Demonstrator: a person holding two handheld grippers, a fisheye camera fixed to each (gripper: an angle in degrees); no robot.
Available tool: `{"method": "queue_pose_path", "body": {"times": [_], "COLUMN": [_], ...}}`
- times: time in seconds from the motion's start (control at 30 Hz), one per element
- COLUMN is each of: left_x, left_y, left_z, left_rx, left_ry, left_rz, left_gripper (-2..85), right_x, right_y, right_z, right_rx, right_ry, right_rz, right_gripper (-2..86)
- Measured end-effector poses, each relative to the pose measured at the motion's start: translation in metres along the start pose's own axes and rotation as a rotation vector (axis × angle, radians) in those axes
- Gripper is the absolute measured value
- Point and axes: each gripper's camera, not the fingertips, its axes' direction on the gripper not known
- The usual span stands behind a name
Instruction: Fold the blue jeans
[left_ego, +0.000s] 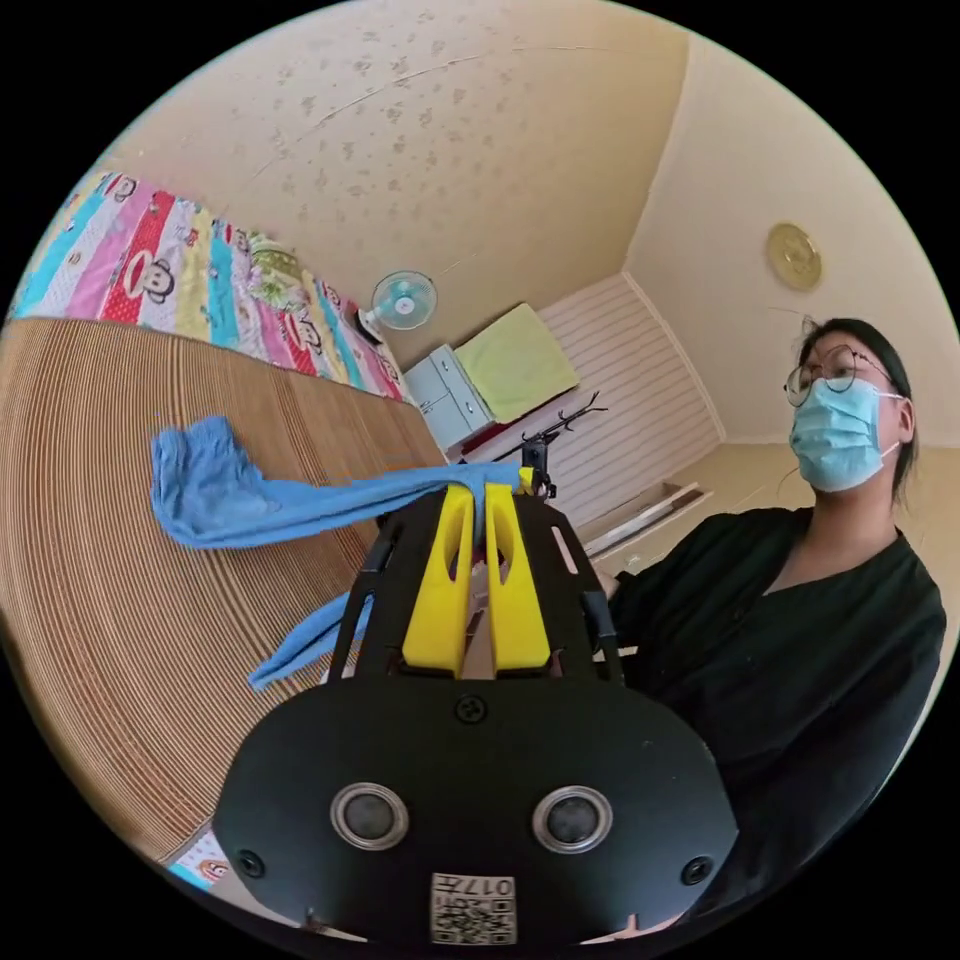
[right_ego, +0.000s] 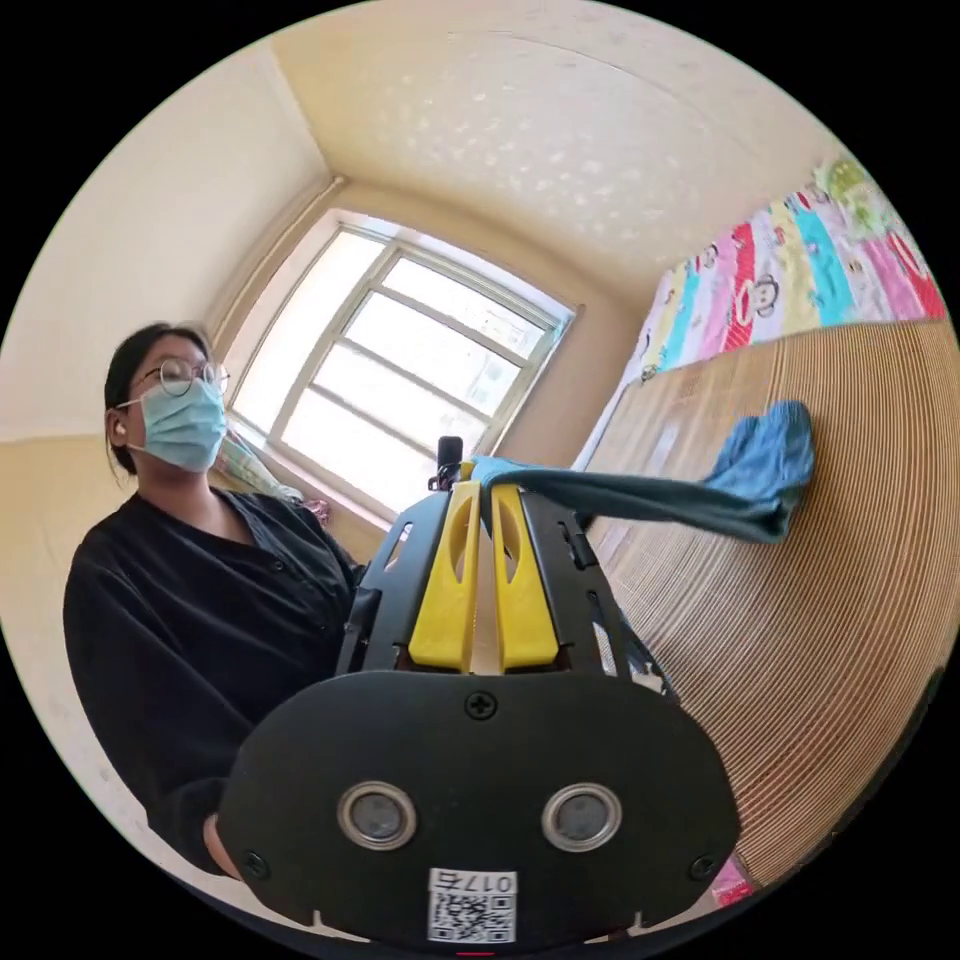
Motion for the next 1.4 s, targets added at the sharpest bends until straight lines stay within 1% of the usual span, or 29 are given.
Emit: {"method": "queue_pose_path", "body": {"times": [0.07, 0.13, 0.2, 0.27, 0.33, 0.37, 0.43, 0.47, 0.5, 0.53, 0.57, 0.63, 0.67, 0.7, 0.73, 0.8, 0.83, 0.93, 0.97, 1.03, 1.1, 1.23, 1.3, 1.4], "left_x": [0.036, 0.068, 0.075, 0.071, 0.052, 0.044, -0.001, -0.014, -0.042, -0.072, -0.087, -0.142, -0.155, -0.181, -0.203, -0.235, -0.253, -0.274, -0.277, -0.284, -0.286, -0.292, -0.298, -0.311], "left_y": [-0.008, -0.023, -0.038, -0.055, -0.079, -0.084, -0.105, -0.109, -0.117, -0.124, -0.128, -0.138, -0.139, -0.139, -0.133, -0.118, -0.102, -0.051, -0.039, 0.014, 0.053, 0.123, 0.14, 0.153], "left_z": [-0.006, -0.012, -0.012, -0.005, 0.007, 0.011, 0.028, 0.033, 0.045, 0.059, 0.065, 0.087, 0.093, 0.104, 0.113, 0.121, 0.122, 0.116, 0.114, 0.105, 0.1, 0.094, 0.093, 0.095], "left_rx": [0.031, 0.092, 0.132, 0.136, 0.108, 0.101, 0.045, 0.03, -0.01, -0.05, -0.072, -0.157, -0.184, -0.25, -0.297, -0.319, -0.316, -0.264, -0.258, -0.235, -0.235, -0.239, -0.239, -0.299], "left_ry": [0.028, 0.109, 0.136, 0.105, 0.007, -0.012, -0.067, -0.077, -0.103, -0.123, -0.135, -0.227, -0.26, -0.334, -0.377, -0.379, -0.362, -0.29, -0.276, -0.221, -0.21, -0.224, -0.259, -0.34], "left_rz": [0.053, 0.096, 0.058, 0.004, -0.016, -0.029, -0.093, -0.113, -0.146, -0.193, -0.217, -0.268, -0.271, -0.278, -0.264, -0.295, -0.35, -0.418, -0.434, -0.493, -0.538, -0.652, -0.689, -0.705], "left_gripper": [-0.7, -0.7, -0.7, -0.7, -0.7, -0.7, -0.7, -0.7, -0.7, -0.8, -0.8, -0.8, -0.7, -0.7, -0.7, -0.6, -0.6, -0.5, -0.5, -0.4, -0.4, -0.1, 0.3, 1.8], "right_x": [-0.052, -0.094, -0.125, -0.127, -0.113, -0.098, -0.063, -0.032, 0.003, 0.021, 0.057, 0.102, 0.129, 0.157, 0.171, 0.209, 0.216, 0.23, 0.23, 0.227, 0.223, 0.224, 0.232, 0.251], "right_y": [-0.008, -0.016, -0.032, -0.048, -0.065, -0.076, -0.09, -0.097, -0.103, -0.105, -0.108, -0.113, -0.116, -0.117, -0.116, -0.104, -0.099, -0.061, -0.039, -0.001, 0.058, 0.132, 0.162, 0.187], "right_z": [-0.002, -0.004, -0.009, -0.008, -0.007, -0.003, 0.004, 0.008, 0.014, 0.017, 0.025, 0.04, 0.05, 0.059, 0.064, 0.079, 0.082, 0.095, 0.098, 0.103, 0.112, 0.13, 0.144, 0.163], "right_rx": [0.009, 0.043, 0.121, 0.136, 0.139, 0.127, 0.091, 0.081, 0.058, 0.055, 0.039, 0.001, -0.029, -0.07, -0.096, -0.131, -0.135, -0.123, -0.113, -0.111, -0.116, -0.146, -0.214, -0.349], "right_ry": [0.034, 0.056, 0.059, 0.088, 0.151, 0.186, 0.232, 0.285, 0.325, 0.353, 0.412, 0.507, 0.548, 0.575, 0.587, 0.611, 0.612, 0.573, 0.542, 0.488, 0.433, 0.451, 0.476, 0.545], "right_rz": [-0.097, -0.168, -0.189, -0.174, -0.115, -0.087, -0.052, 0.005, 0.064, 0.097, 0.155, 0.205, 0.226, 0.262, 0.284, 0.34, 0.354, 0.381, 0.388, 0.409, 0.467, 0.582, 0.621, 0.675], "right_gripper": [2.2, 2.2, 2.2, 2.2, 2.2, 2.2, 2.1, 2.2, 2.2, 2.2, 2.2, 2.2, 2.2, 2.2, 2.3, 2.3, 2.4, 2.4, 2.5, 2.5, 2.6, 2.7, 3.0, 4.1]}}
